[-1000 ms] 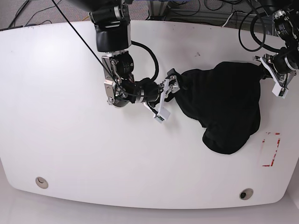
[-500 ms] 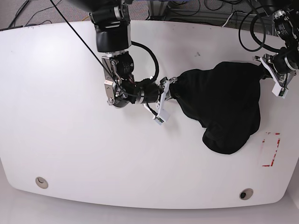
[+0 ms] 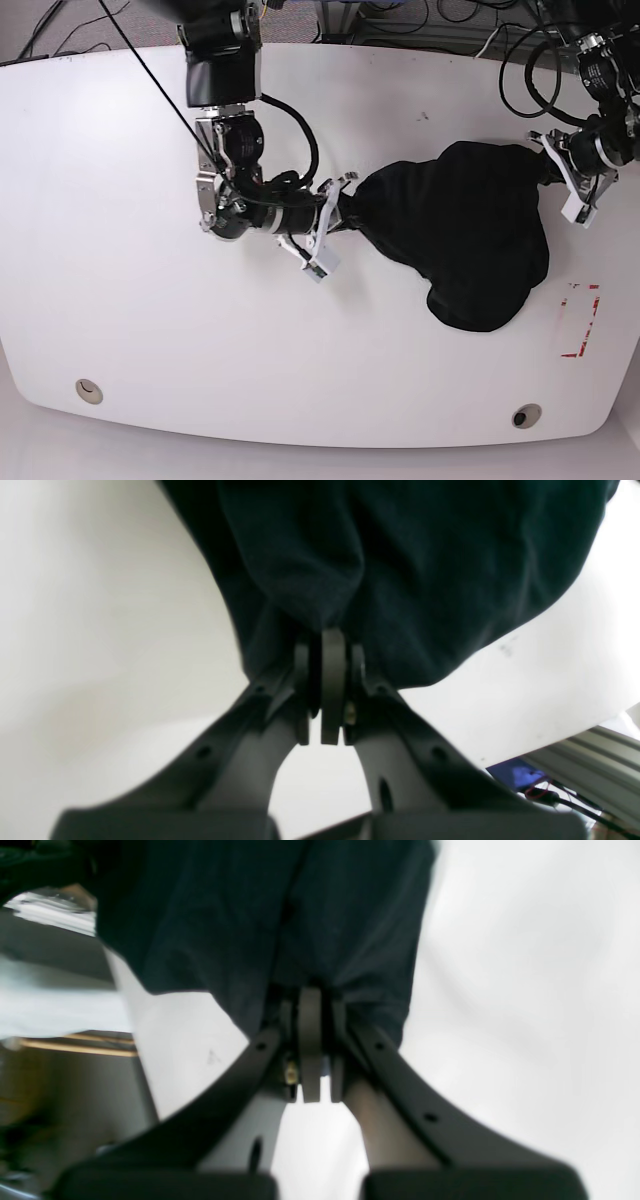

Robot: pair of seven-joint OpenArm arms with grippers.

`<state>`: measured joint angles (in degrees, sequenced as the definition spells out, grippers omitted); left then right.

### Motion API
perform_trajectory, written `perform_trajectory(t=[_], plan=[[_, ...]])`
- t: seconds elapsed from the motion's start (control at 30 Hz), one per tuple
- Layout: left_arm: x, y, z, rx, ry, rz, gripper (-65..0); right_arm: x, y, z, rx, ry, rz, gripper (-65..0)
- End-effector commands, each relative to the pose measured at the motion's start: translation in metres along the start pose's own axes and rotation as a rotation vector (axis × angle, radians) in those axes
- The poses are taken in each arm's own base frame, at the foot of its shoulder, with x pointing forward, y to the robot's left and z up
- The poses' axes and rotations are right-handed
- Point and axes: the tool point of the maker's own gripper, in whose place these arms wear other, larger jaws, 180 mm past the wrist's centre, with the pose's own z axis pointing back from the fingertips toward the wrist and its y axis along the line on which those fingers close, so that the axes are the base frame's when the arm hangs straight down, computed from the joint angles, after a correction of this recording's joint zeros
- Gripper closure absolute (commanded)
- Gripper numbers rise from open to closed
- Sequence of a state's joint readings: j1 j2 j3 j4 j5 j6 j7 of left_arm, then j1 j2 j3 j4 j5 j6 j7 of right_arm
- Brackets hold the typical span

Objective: Layout the t-shirt on the table in an organized manner, then fold the t-shirt properly
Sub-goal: 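Lift the shirt with both grippers and swing it toward the right gripper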

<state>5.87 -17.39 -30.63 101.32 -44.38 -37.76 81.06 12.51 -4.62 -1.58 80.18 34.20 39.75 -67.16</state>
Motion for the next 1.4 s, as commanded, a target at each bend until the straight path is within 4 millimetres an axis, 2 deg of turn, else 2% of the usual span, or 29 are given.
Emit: perform_trajectory(t=[0.0,0.2,0.3,0.33,0.4,0.6,0.8,0.93,0.97,1.03,1.1,1.27,1.37], plan=[[0.035,-0.012,-0.002,-0.028,-0.078,-0.061,0.0,0.033,-0.007,0.030,-0.059,-0.090,0.082,0.0],[0.093,-0.035,-0.009,-0.076,-0.179,-0.145,0.0,0.038,-0.034,0.064,-0.161,-0.104,0.118,0.0],[0.130,-0.056,-0.012,-0.116,-0.231,-0.229,0.0,0.052,-0.050,0.089,-0.227,-0.126,0.158,0.0],[0.136,-0.060,-0.012,-0.122,-0.240,-0.243,0.0,0.055,-0.051,0.092,-0.237,-0.130,0.166,0.0],[0.166,-0.082,-0.011,-0.156,-0.279,-0.323,0.0,0.069,-0.061,0.115,-0.296,-0.153,0.209,0.0],[0.225,-0.108,-0.001,-0.128,-0.351,-0.465,0.0,0.100,-0.085,0.162,-0.411,-0.186,0.279,0.0],[0.282,-0.128,0.022,-0.072,-0.455,-0.547,0.0,0.139,-0.100,0.208,-0.518,-0.215,0.368,0.0],[0.321,-0.142,0.048,-0.067,-0.589,-0.573,0.0,0.175,-0.099,0.239,-0.577,-0.258,0.435,0.0],[0.327,-0.144,0.052,-0.065,-0.609,-0.577,0.0,0.178,-0.099,0.242,-0.583,-0.261,0.441,0.0],[0.352,-0.154,0.073,-0.050,-0.703,-0.601,0.0,0.194,-0.106,0.258,-0.611,-0.274,0.446,0.0],[0.365,-0.159,0.083,-0.034,-0.745,-0.613,0.0,0.206,-0.111,0.271,-0.632,-0.284,0.444,0.0],[0.402,-0.158,0.103,0.004,-0.790,-0.611,0.0,0.242,-0.113,0.308,-0.684,-0.333,0.463,0.0],[0.416,-0.155,0.110,0.012,-0.792,-0.608,0.0,0.261,-0.111,0.327,-0.705,-0.364,0.473,0.0]])
